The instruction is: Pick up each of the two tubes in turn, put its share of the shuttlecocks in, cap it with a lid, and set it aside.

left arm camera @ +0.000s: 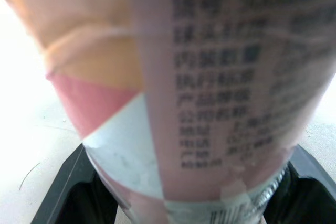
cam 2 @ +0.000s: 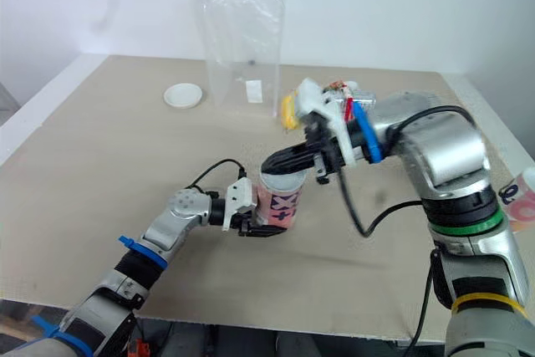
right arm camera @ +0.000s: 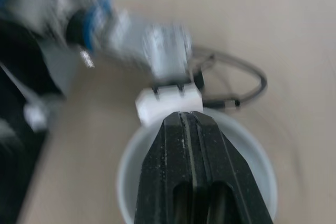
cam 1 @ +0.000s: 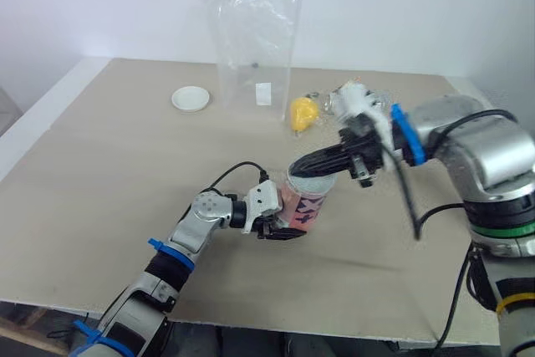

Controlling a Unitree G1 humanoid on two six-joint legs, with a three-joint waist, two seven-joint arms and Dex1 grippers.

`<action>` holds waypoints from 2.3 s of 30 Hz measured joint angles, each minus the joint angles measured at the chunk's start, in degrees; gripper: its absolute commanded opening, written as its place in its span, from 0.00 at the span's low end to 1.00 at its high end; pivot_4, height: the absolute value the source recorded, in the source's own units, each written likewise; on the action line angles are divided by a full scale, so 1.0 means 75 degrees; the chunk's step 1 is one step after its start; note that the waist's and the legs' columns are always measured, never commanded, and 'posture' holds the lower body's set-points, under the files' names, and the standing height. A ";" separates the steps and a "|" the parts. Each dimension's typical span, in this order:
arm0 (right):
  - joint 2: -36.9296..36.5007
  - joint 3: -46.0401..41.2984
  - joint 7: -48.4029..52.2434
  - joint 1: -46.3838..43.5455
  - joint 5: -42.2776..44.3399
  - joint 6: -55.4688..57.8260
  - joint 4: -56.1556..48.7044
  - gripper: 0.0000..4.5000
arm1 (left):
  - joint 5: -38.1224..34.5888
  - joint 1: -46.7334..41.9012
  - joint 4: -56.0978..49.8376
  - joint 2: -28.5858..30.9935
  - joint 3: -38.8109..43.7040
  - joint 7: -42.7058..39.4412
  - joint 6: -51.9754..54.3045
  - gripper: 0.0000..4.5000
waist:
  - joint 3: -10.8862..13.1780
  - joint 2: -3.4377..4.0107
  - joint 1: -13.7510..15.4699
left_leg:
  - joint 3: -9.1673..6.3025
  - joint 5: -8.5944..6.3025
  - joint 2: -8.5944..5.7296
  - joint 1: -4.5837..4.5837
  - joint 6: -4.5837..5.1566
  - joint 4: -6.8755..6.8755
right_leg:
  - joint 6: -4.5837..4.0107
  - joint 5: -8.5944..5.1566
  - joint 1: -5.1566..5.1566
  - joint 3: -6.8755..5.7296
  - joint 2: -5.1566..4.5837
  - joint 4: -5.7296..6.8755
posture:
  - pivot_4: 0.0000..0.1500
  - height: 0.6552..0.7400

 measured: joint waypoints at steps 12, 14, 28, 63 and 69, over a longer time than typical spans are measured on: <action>0.1111 -0.3280 -0.2066 0.4739 0.0506 -0.2301 -0.1143 0.07 | -0.0017 0.0106 -0.0204 0.0122 0.0001 0.0021 -0.0018 0.65 | 0.0018 0.0001 -0.0025 | -0.0079 -0.0019 -0.0019 -0.0009 0.0013 0.0000 | 0.0038 -0.0043 0.0020 -0.0017 0.0024 0.0003 | 1.00 1.00; 0.1694 -0.3250 -0.2512 0.5695 0.0187 -0.3045 -0.1175 0.23 | -0.0017 0.0134 -0.0245 0.0137 0.0012 0.0055 -0.0019 0.65 | 0.0022 0.0009 -0.0033 | -0.0081 -0.0019 -0.0019 -0.0007 0.0013 0.0000 | 0.0037 -0.0041 0.0020 -0.0017 0.0026 0.0005 | 1.00 1.00; 0.1506 -0.2069 -0.2266 0.7018 -0.0791 -0.5477 -0.0633 0.98 | -0.0240 0.0213 -0.0153 0.0340 0.0120 -0.0069 -0.0140 1.00 | 0.0056 0.0032 -0.0020 | -0.0088 -0.0018 -0.0037 -0.0007 0.0011 -0.0005 | 0.0030 -0.0051 0.0021 -0.0011 0.0017 0.0002 | 1.00 1.00; 0.2299 0.0669 -0.1608 0.4733 -0.2060 -0.7561 0.2388 0.98 | -0.1140 0.2081 -0.3067 0.2216 0.1366 0.0234 0.1004 1.00 | 0.0155 0.0047 -0.0005 | -0.0097 -0.0022 -0.0037 -0.0013 0.0003 -0.0008 | 0.0023 -0.0056 0.0021 -0.0024 0.0009 0.0004 | 1.00 1.00; 0.2578 0.0810 -0.1630 0.4572 -0.2170 -0.7672 0.2594 0.98 | -0.1141 0.2081 -0.3071 0.2268 0.1363 0.0176 0.0989 1.00 | 0.0155 0.0047 -0.0005 | -0.0098 -0.0022 -0.0036 -0.0012 0.0003 -0.0009 | 0.0022 -0.0056 0.0021 -0.0025 0.0011 0.0004 | 1.00 1.00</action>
